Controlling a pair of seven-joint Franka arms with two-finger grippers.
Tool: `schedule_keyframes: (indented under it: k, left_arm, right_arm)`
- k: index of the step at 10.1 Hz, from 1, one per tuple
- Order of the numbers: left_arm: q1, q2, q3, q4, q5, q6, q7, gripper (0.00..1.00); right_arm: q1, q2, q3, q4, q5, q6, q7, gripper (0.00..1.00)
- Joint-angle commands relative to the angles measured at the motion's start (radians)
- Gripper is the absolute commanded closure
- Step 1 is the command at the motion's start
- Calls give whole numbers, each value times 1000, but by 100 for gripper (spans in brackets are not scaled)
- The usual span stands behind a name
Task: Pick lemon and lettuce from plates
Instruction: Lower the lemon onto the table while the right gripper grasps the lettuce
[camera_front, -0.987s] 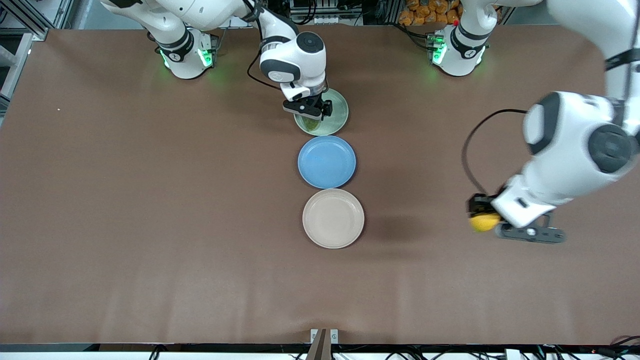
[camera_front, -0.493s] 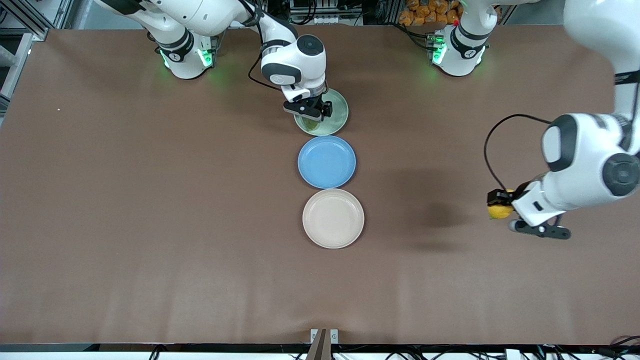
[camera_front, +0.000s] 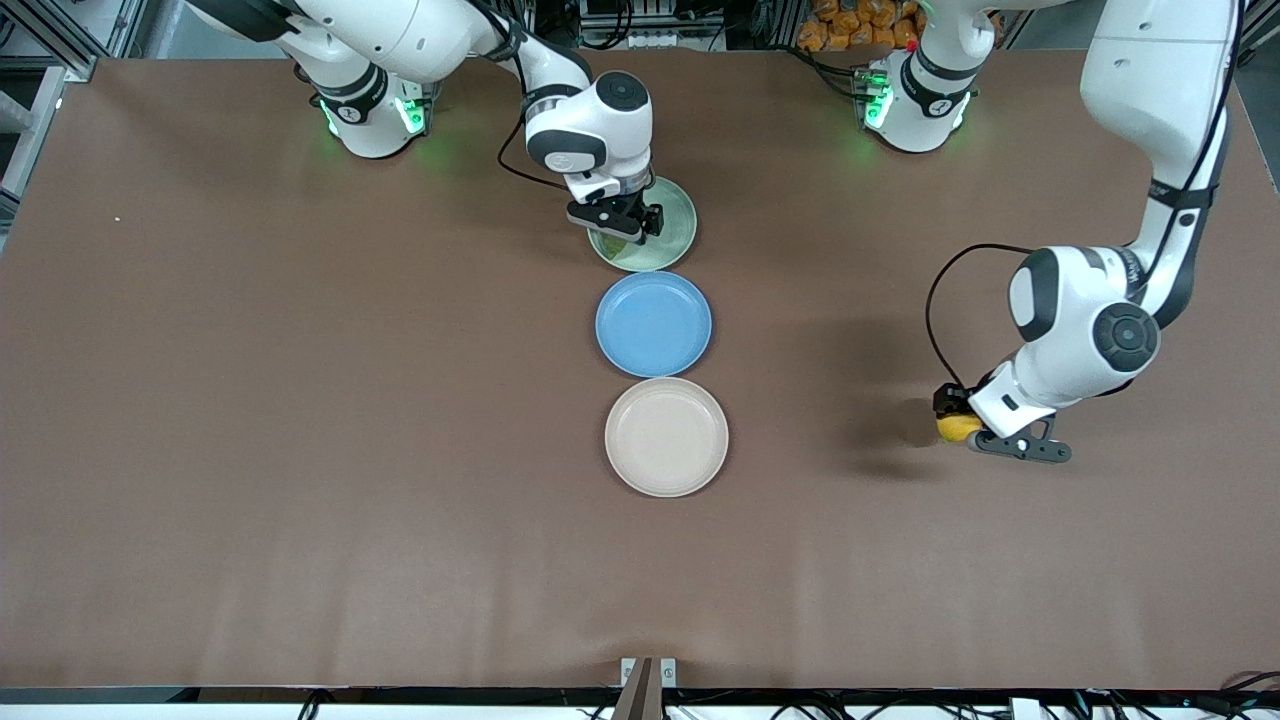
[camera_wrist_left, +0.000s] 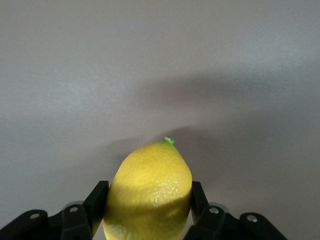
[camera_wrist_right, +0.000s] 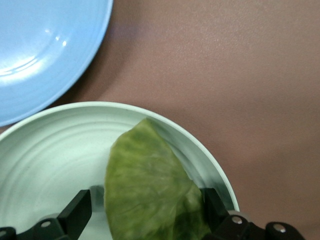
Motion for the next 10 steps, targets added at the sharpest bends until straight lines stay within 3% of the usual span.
schedule_keyframes:
  k: [1,3,7,8,9,10]
  left_arm:
    - [-14,30,-6,2,-21,36,-42,100]
    - [-37,65,-6,10,-21,57,-64,100]
    - [-39,114,-6,25,-19,110,-62,100]
    - [-37,116,-5,32,-16,110,-61,81]
    - [-35,116,-5,37,-15,110,-58,11]
    - [-35,110,-5,37,-12,110,-45,0]
  right_arm:
    - [5,11,17,10,-32,3,44,18]
    - [-4,11,26,13,-32,1,44,50]
    - [-16,8,32,29,-22,-11,38,99]
    - [-21,8,32,38,-20,-13,38,100]
    - [-27,2,40,38,-20,-16,38,100]
    - [-50,-3,69,44,0,-54,30,100]
